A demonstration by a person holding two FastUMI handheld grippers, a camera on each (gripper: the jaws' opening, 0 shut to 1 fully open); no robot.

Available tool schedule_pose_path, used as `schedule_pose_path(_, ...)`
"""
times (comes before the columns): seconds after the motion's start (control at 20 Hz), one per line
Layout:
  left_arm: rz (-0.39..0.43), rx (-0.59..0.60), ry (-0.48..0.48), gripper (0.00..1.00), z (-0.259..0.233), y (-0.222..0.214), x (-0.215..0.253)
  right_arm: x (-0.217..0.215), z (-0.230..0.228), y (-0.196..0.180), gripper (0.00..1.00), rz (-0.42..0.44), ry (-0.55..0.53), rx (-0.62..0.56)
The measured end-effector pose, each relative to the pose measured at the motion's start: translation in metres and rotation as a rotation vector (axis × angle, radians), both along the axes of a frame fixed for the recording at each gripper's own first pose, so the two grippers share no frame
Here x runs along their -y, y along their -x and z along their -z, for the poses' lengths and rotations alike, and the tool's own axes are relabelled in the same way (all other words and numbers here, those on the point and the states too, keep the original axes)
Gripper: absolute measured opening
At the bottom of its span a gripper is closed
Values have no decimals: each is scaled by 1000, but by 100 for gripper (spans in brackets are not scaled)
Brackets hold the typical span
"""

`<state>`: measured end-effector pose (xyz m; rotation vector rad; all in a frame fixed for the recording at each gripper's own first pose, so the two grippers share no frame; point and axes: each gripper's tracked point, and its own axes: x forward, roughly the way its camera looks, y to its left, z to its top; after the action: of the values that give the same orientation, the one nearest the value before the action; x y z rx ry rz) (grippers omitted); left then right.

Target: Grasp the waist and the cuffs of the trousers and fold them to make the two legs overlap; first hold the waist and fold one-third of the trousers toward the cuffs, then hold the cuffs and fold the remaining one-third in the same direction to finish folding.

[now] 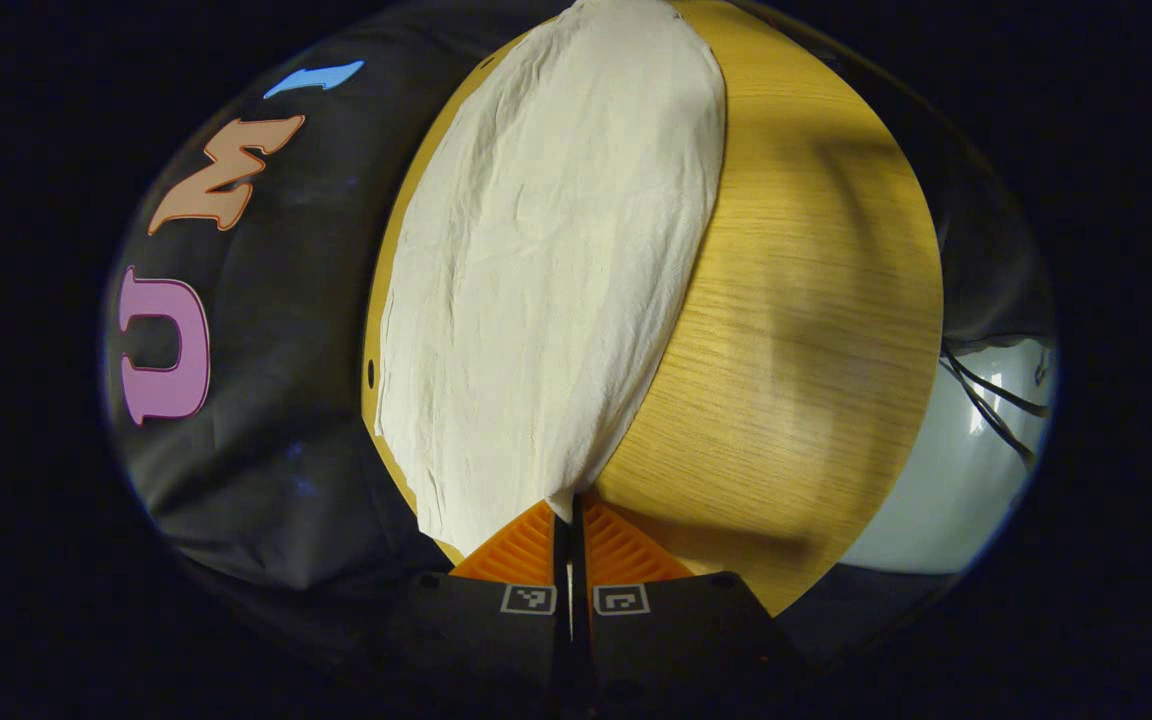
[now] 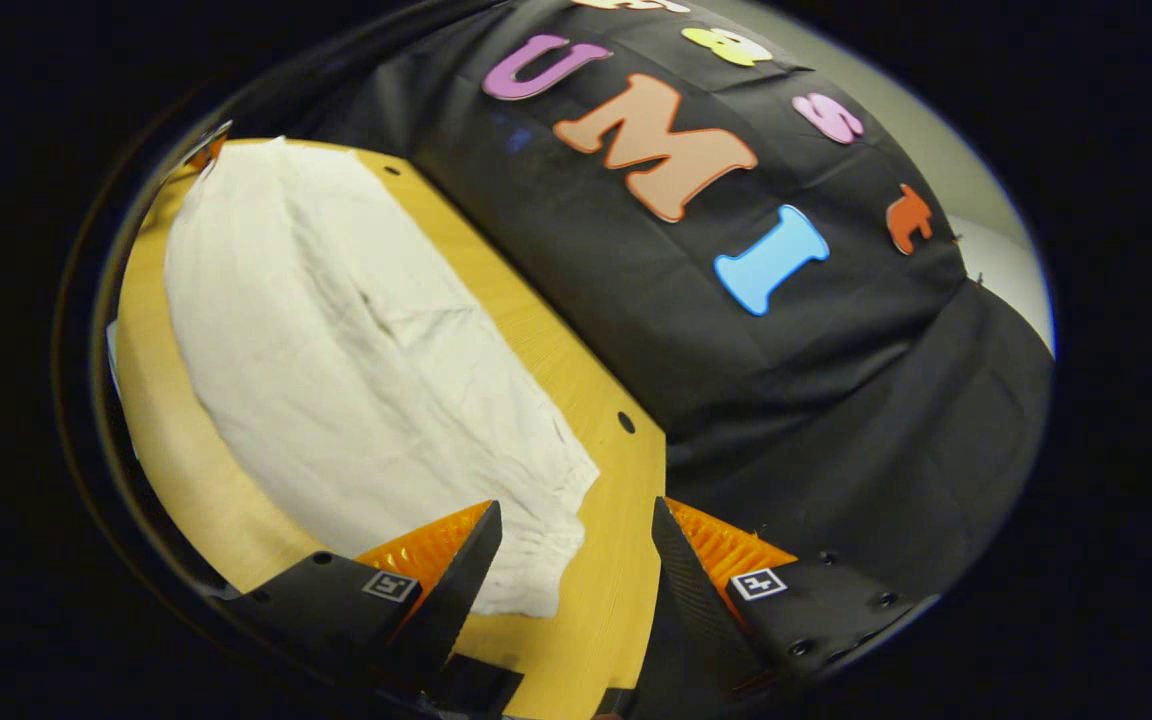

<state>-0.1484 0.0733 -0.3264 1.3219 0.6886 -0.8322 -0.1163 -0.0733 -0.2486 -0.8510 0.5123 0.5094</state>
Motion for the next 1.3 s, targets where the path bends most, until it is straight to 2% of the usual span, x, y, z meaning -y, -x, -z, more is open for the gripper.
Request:
schedule_pose_path(0.25, -1, 19, -15, 0, 0, 1, 0, 10, 37, 39, 97, -157, 125, -107)
schedule_pose_path(0.5, -29, 18, -12, 0, 1, 1, 0, 15, 68, 63, 98, -253, 201, -200)
schedule_pose_path(0.55, -31, 18, -13, 0, 1, 1, 0, 16, 74, 65, 100, -273, 213, -216)
schedule_pose_path(0.65, -29, 22, -18, 0, 1, 1, 0, 13, 84, 73, 98, -313, 241, -250)
schedule_pose_path(0.85, -32, 31, -22, 0, 1, 1, 0, 2, 88, 64, 94, -386, 283, -207)
schedule_pose_path(1.0, -30, 35, -26, 0, 2, 1, 0, -3, 95, 50, 88, -392, 289, -187)
schedule_pose_path(1.05, -29, 35, -27, 0, 2, 1, 0, -4, 97, 48, 90, -384, 284, -186)
schedule_pose_path(1.15, -31, 36, -31, 0, 2, 1, 0, -6, 105, 45, 81, -367, 275, -198)
schedule_pose_path(1.3, -36, 33, -37, 0, 2, 1, -1, -9, 116, 49, 53, -387, 295, -222)
